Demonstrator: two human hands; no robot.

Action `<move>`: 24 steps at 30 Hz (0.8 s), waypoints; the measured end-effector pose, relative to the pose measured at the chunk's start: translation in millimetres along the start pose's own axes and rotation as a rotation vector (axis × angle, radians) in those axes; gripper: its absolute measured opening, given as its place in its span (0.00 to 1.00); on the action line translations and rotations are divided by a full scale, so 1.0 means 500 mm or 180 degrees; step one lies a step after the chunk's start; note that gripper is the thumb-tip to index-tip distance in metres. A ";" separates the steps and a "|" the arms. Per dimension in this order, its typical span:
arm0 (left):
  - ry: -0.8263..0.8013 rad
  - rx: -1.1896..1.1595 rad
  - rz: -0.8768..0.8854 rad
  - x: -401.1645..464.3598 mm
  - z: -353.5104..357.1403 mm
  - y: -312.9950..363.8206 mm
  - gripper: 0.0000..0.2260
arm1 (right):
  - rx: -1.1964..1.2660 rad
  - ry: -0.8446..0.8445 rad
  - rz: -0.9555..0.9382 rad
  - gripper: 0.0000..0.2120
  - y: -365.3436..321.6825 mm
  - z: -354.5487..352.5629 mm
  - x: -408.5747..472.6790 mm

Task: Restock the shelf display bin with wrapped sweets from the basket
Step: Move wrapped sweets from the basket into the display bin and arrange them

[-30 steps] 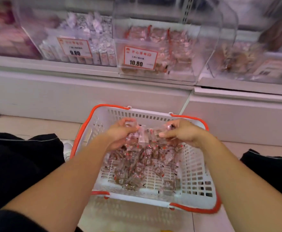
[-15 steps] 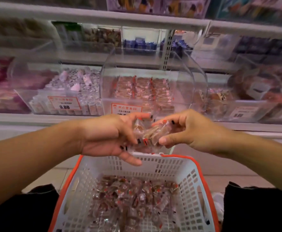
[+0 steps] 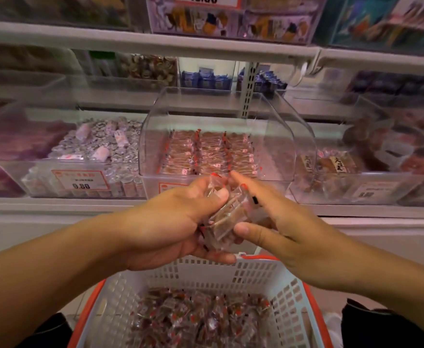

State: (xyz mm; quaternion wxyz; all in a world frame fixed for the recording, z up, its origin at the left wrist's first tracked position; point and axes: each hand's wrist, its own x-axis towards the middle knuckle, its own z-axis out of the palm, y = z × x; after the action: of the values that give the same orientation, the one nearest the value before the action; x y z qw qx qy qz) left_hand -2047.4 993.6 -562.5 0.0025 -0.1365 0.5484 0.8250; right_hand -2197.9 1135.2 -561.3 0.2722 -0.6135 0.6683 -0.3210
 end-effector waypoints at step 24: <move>0.1883 0.1632 0.1445 0.028 0.044 0.030 0.02 | -0.1077 0.0867 -0.0551 0.16 -0.079 -0.059 0.054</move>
State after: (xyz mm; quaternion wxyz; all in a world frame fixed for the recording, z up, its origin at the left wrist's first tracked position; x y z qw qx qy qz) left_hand -2068.1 1005.5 -544.0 -0.3016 -0.2375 0.7282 0.5677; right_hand -2197.5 1109.6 -511.5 0.0442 -0.6563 0.6880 -0.3064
